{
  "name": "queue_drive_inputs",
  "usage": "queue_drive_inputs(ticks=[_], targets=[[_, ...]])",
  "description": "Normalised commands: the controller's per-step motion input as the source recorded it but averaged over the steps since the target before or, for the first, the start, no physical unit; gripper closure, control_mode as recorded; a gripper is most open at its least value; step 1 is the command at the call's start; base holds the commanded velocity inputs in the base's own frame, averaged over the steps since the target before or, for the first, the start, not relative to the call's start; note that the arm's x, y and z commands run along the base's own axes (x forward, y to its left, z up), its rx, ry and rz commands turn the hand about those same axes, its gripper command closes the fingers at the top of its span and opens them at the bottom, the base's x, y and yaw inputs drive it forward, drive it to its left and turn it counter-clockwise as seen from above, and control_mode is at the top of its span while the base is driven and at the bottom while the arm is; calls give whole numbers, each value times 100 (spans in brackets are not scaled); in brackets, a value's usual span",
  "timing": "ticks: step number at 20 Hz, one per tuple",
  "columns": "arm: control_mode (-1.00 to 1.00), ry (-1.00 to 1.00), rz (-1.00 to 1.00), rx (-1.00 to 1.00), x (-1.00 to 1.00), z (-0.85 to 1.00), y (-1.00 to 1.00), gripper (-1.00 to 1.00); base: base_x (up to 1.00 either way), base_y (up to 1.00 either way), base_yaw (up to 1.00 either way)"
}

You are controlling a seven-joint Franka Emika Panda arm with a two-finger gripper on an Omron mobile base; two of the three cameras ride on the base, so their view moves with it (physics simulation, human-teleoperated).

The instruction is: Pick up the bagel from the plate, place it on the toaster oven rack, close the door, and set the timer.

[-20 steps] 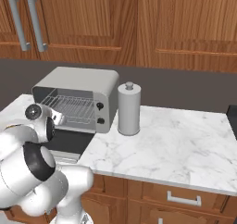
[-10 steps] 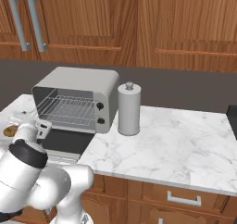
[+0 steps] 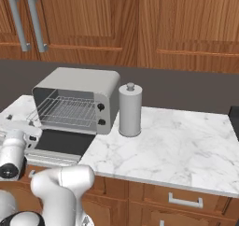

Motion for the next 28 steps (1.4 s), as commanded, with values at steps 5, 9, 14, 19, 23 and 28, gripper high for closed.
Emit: queue_drive_inputs(ticks=[5, 9, 14, 19, 23, 28], targets=[[-100, 20, 0, 0, -78, 100, 18, -100, 0, 0, 0], [-100, 30, 0, 0, -72, 100, 16, -100, 0, 0, 0], [-100, 38, 0, -1, -75, 100, 20, -100, 0, 0, 0], [-100, 42, 0, -3, -68, 100, 17, -100, 0, 0, 0], [-100, 46, -6, -13, -51, 71, 6, -100, 0, 0, 0], [-100, 51, -19, -16, -62, 38, 10, -100, 0, 0, 0]])
